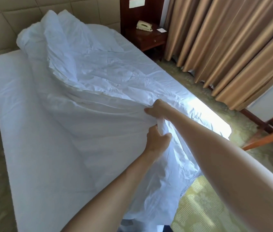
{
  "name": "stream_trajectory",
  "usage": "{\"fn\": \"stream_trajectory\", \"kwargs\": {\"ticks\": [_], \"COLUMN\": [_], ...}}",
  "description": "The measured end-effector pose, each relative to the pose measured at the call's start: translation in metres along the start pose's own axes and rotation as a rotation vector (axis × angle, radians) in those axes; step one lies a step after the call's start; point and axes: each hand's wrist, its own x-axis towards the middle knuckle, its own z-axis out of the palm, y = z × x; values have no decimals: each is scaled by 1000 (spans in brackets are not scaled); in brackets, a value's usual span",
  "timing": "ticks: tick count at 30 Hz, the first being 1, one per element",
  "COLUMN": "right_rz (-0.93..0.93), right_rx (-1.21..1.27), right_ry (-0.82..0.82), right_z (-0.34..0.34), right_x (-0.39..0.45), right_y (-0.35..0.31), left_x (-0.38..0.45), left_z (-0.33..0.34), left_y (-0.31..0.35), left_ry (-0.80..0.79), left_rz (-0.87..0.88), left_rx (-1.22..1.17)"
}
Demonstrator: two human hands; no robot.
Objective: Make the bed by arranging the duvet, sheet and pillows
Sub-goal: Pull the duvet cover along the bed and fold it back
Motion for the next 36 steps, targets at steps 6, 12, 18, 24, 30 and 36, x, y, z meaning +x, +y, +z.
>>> {"fn": "stream_trajectory", "kwargs": {"ticks": [6,12,18,24,30,36], "right_rz": [-166,-261,-212,-94,-69,-167], "right_rx": [74,26,76,-105,-218,-150], "right_ry": [85,181,305,143,-148,-138], "right_z": [-34,-122,-244,-213,-170,-179], "right_x": [27,78,141,198,216,212], "right_y": [24,111,219,273,269,246], "left_x": [31,77,126,158,166,173], "left_z": [41,176,325,336,287,245], "left_y": [37,77,140,97,64,79], "left_ry": [-18,5,-59,-509,-376,-172], "left_rz": [-33,87,247,-12,-276,-250], "left_rx": [-45,-117,-51,219,230,261]}}
